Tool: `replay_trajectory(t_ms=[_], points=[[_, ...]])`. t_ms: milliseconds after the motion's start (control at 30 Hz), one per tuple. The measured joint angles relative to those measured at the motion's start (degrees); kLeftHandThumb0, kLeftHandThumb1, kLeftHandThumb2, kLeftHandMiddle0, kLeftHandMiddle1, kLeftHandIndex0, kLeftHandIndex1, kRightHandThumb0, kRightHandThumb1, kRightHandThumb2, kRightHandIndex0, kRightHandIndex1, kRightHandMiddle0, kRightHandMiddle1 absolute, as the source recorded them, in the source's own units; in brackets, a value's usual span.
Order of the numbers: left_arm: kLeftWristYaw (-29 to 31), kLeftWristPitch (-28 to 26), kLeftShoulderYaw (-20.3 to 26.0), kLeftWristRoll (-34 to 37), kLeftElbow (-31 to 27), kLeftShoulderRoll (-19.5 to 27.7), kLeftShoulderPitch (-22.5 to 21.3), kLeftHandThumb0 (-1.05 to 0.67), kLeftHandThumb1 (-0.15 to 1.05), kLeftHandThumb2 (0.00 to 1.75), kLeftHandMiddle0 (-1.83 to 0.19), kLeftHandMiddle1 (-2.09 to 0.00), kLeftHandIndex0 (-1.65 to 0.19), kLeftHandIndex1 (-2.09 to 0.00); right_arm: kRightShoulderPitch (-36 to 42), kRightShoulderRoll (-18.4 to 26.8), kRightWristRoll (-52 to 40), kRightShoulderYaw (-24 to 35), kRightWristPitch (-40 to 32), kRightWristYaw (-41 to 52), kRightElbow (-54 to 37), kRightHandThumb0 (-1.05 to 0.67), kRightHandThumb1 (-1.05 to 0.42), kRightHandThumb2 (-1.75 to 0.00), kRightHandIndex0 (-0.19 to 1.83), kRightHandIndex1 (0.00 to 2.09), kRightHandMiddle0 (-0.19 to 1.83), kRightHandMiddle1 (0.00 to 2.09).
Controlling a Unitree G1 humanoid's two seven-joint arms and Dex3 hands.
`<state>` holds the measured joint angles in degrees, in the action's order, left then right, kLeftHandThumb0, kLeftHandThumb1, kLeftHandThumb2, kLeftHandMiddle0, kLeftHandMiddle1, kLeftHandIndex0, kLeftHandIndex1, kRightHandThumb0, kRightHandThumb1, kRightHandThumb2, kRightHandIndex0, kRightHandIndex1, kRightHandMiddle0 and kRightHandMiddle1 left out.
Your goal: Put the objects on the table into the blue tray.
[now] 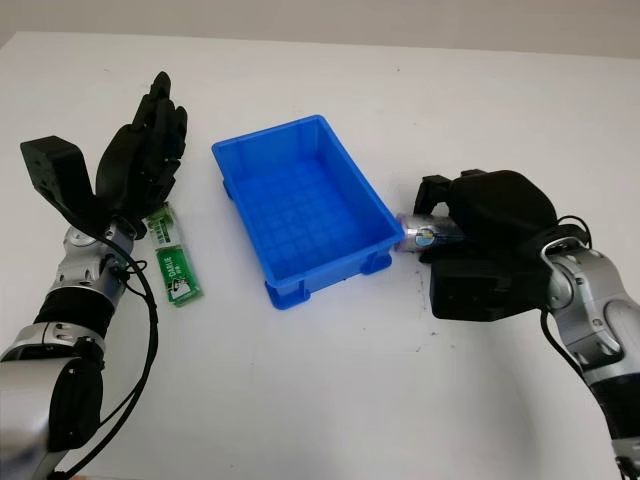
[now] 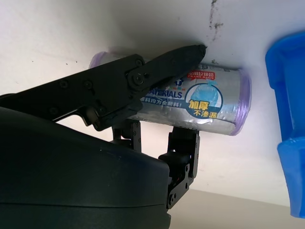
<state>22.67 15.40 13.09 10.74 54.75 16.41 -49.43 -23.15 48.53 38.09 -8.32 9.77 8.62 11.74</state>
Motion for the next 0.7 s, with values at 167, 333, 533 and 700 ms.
replay_trajectory(t_ms=[167, 333, 533, 700], points=[[-0.19, 0.0, -0.02, -0.01, 0.02, -0.02, 0.0, -0.75, 1.05, 0.6, 0.19, 0.0, 0.19, 0.0, -2.33, -0.3, 2.62, -0.42, 0.53, -2.95, 3.56, -0.49, -1.04, -0.08, 0.78, 2.09, 0.58, 2.09], [-0.45, 0.0, -0.05, -0.1, 0.03, -0.01, 0.0, -0.76, 1.05, 0.61, 0.19, 0.0, 0.19, 0.0, -4.94, -1.59, 2.1, 0.2, -0.22, -6.56, 8.61, -0.45, -1.04, -0.06, 0.71, 2.09, 0.54, 2.09], [-0.99, 0.0, -0.04, -0.15, 0.03, -0.07, 0.0, -0.75, 1.05, 0.6, 0.19, 0.0, 0.19, 0.0, -8.85, -6.13, -3.77, 4.42, -3.8, -9.48, 8.03, -0.37, -1.03, -0.06, 0.86, 2.09, 0.68, 2.09], [-0.99, 0.02, -0.06, -0.16, 0.03, -0.18, 0.0, -0.75, 1.05, 0.6, 0.19, 0.0, 0.19, 0.0, -10.24, -11.31, -9.42, 5.86, -0.51, -11.51, 4.22, -0.36, -1.04, -0.06, 0.94, 2.09, 0.83, 2.09]])
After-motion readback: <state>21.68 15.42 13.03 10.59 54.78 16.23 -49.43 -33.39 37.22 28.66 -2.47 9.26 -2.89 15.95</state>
